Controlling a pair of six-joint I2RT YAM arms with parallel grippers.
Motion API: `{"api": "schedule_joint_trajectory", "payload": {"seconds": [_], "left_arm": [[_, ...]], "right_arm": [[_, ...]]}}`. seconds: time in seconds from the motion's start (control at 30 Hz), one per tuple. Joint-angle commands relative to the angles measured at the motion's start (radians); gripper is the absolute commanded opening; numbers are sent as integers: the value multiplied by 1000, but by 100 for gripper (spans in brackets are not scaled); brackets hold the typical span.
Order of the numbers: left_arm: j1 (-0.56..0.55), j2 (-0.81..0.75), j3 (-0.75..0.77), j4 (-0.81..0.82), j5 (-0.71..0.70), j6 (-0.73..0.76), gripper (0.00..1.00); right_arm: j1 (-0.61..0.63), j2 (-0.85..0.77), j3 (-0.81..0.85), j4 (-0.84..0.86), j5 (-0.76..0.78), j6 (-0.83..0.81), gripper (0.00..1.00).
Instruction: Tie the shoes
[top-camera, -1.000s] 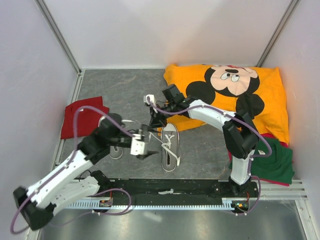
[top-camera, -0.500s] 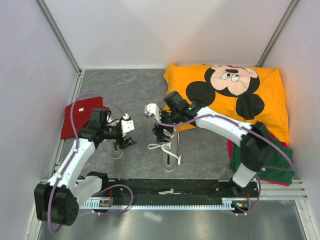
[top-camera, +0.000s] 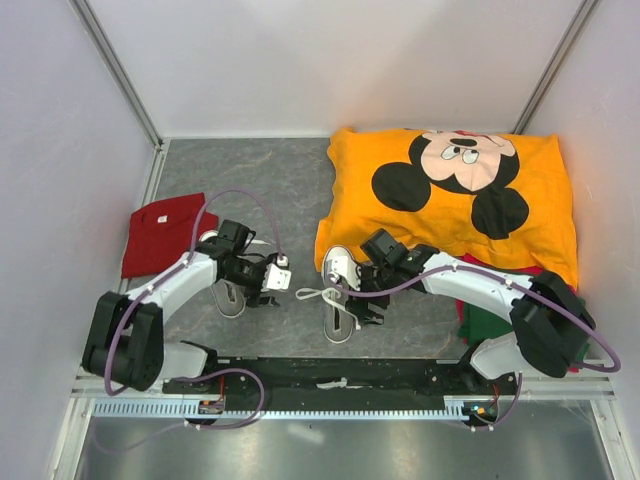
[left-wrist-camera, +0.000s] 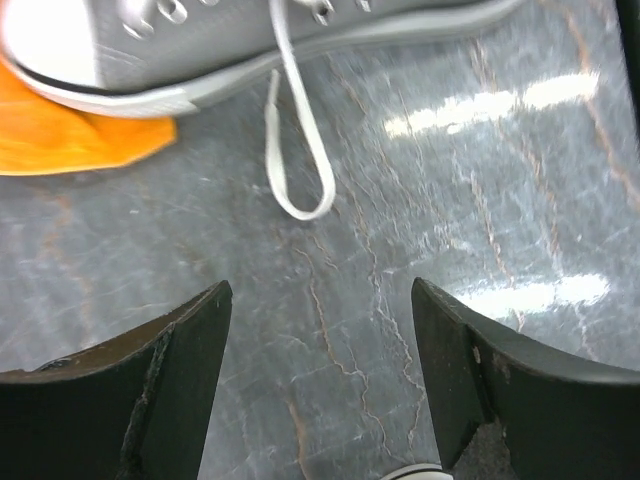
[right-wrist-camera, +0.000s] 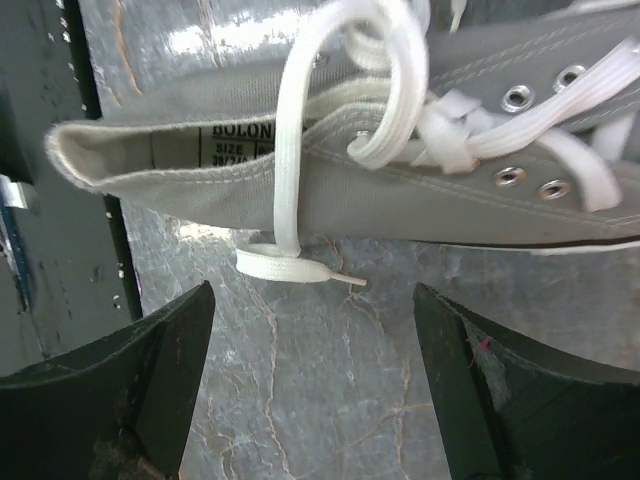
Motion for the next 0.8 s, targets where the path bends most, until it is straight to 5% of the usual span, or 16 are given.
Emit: {"api": "schedule_joint_trajectory", "payload": {"seconds": [0.0, 0.4, 0.6, 0.77], "left_arm": [[-27, 59, 11, 70, -33, 121, 81], [-166, 229, 59, 205, -66, 65, 76], [-175, 266, 80, 200, -71, 85, 59], [-182, 295, 86, 200, -63, 84, 25]], "right_arm": [[2, 4, -54, 172, -2, 72, 87], [39, 36, -119, 236, 9, 53, 67], [68, 44, -130, 233, 17, 23, 64], [77, 33, -151, 166, 41, -50, 60]]}}
